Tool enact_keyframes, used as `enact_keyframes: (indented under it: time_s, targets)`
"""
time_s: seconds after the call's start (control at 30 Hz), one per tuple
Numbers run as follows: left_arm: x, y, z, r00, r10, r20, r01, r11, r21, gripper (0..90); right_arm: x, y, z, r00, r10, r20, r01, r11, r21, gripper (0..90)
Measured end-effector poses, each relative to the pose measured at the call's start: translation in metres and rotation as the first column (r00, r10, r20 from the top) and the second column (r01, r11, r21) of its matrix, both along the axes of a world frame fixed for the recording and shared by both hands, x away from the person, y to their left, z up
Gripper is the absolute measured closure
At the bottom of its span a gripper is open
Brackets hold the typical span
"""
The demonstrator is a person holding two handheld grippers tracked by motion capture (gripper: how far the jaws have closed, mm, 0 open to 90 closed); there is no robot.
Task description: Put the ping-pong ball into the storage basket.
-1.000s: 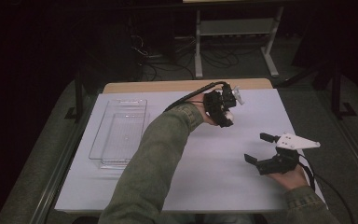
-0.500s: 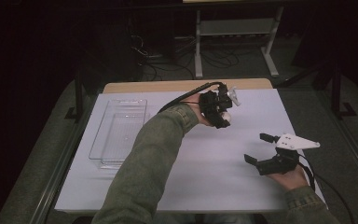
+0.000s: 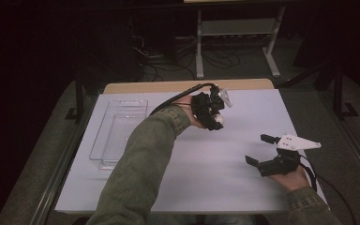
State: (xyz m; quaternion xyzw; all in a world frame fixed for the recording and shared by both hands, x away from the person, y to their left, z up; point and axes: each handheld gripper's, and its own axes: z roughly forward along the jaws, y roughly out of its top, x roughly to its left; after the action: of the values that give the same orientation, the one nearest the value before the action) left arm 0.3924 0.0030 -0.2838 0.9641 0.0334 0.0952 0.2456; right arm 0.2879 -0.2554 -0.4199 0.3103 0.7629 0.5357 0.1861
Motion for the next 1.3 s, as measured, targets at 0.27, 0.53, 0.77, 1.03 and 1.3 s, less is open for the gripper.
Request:
enact_keyframes:
  time_s: [0.27,0.53,0.77,1.03,1.3]
  targets:
    - [-0.001,0.015,0.001,0.9999,0.013,-0.008,-0.013,0.9996,0.025,50.9,0.0,0.001,0.0,1.0,0.005,0.0,-0.005,1.0,-0.002,0.0]
    - [0.002,0.029,0.005,0.9993,0.037,-0.007,-0.036,0.9989,0.03,50.9,0.0,0.001,-0.001,1.0,0.005,-0.006,-0.005,1.0,-0.003,0.0]
    - [0.0,0.041,0.006,0.9985,0.052,-0.016,-0.051,0.9968,0.062,50.9,0.0,0.0,0.0,1.0,-0.008,0.005,0.008,1.0,0.0,0.0]
    - [-0.001,0.055,0.007,0.9976,0.067,-0.017,-0.066,0.9964,0.054,50.9,0.0,0.0,0.0,0.9999,-0.01,0.005,0.01,1.0,-0.001,0.0]
    - [-0.002,0.073,0.011,0.9959,0.089,-0.015,-0.088,0.9941,0.063,50.9,0.0,-0.001,0.0,0.9998,-0.017,0.008,0.017,1.0,0.001,0.0]
